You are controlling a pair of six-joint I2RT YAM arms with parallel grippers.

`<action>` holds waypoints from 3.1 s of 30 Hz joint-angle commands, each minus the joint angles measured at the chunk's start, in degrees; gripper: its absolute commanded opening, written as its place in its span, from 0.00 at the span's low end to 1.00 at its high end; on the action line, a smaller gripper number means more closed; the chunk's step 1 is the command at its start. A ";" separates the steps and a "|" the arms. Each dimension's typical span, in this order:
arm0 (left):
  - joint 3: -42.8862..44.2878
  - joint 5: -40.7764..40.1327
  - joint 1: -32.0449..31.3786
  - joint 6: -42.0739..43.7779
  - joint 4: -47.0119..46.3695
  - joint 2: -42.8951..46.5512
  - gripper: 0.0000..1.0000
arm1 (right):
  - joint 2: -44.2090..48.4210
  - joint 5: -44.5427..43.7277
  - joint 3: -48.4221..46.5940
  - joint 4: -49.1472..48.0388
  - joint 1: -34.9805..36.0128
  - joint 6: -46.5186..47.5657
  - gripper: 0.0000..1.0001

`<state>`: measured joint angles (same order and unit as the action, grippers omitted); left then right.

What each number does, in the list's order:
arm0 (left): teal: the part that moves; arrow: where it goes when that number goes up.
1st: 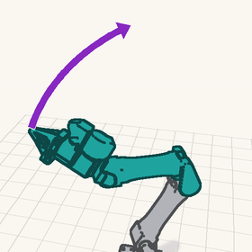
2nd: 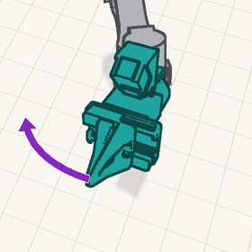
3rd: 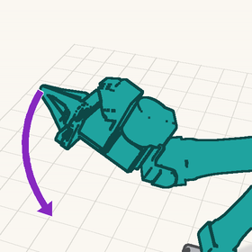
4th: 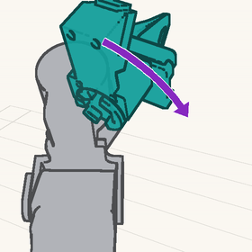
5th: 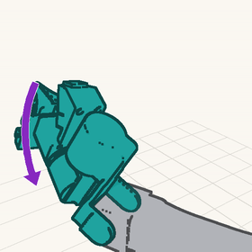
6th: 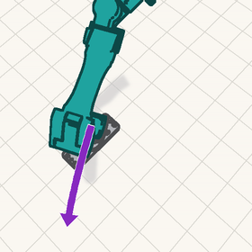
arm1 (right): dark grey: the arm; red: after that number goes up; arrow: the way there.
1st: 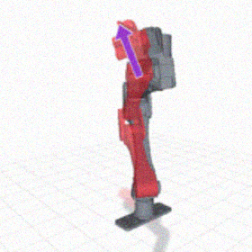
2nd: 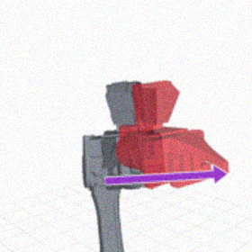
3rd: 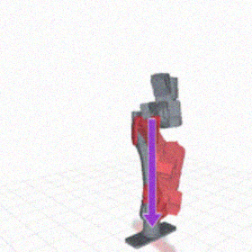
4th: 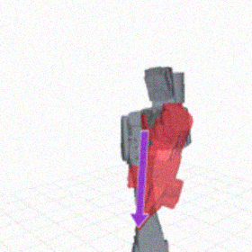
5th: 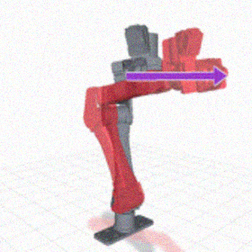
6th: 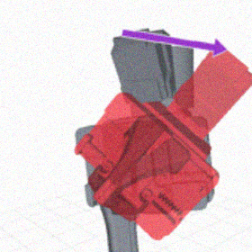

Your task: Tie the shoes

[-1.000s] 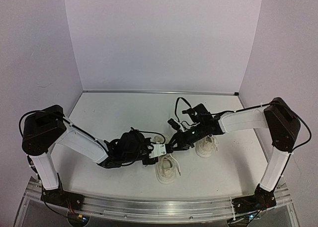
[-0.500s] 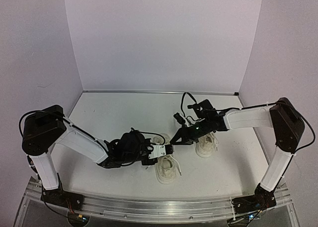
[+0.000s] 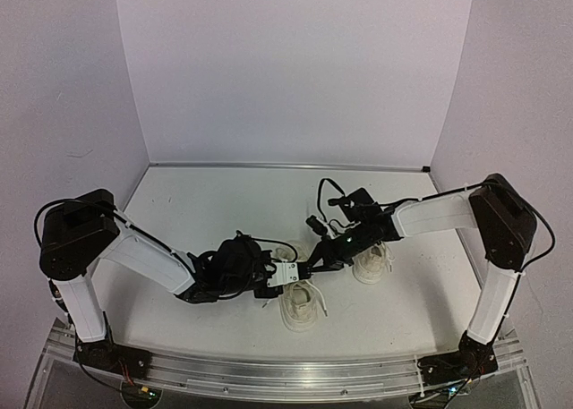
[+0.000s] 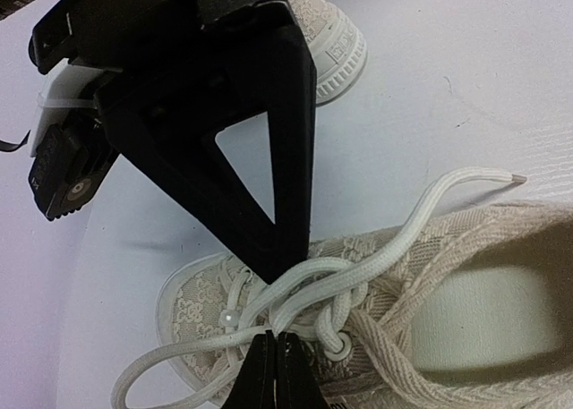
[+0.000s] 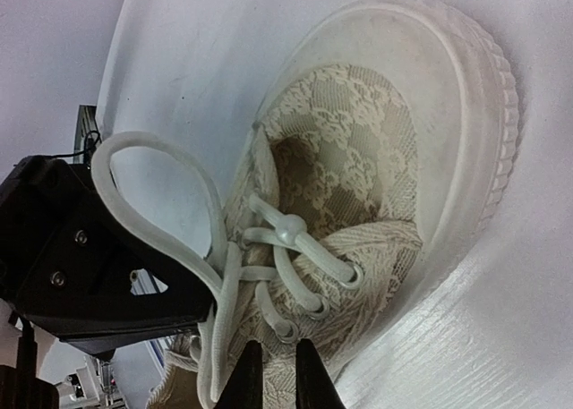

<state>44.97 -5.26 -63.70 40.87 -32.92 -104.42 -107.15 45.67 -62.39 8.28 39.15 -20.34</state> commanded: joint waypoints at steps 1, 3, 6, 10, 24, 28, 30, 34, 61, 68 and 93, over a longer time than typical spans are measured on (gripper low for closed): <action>0.87 -0.11 -0.28 1.22 0.76 -0.50 0.00 | 0.26 2.49 -1.85 -0.78 0.62 0.65 0.13; 1.12 -0.35 -0.30 1.22 0.99 -0.71 0.00 | 0.19 2.49 -1.85 -0.81 0.68 0.54 0.13; 1.51 -0.90 -0.38 1.23 1.14 -1.13 0.00 | 0.18 2.44 -1.75 -0.87 1.00 0.35 0.13; 1.65 -0.98 -0.46 1.39 1.20 -1.39 0.00 | 0.36 3.07 -1.61 -1.24 1.61 -0.03 0.13; 1.96 -1.51 -0.74 1.38 0.08 -1.85 0.00 | 1.10 3.72 -1.59 -2.25 1.90 -1.15 0.16; 2.17 -1.86 -0.81 1.49 -0.11 -2.21 0.00 | 1.08 3.72 -1.62 -2.39 1.89 -1.35 0.16; 2.20 -1.87 -0.89 1.73 -0.02 -2.32 0.00 | 1.35 3.72 -1.72 -2.39 1.89 -1.52 0.17; 2.22 -2.10 -0.98 2.09 -0.13 -2.34 0.00 | 1.32 3.80 -2.07 -2.63 1.89 -1.86 0.20; 0.70 -5.06 -1.85 4.01 -7.21 -2.07 0.00 | -0.09 3.49 -2.61 -2.94 1.89 -3.05 0.19; 0.64 -6.05 -1.87 4.63 -8.41 -2.40 0.00 | 0.93 4.47 -2.14 -2.46 1.93 -2.49 0.18; -1.87 -7.26 -1.86 4.88 -5.31 0.96 0.16 | 5.00 0.35 -1.90 -0.28 1.83 -1.01 0.00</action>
<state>44.54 -12.03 -65.36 45.67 -38.10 -106.84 -105.29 47.52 -63.37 7.87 40.60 -22.38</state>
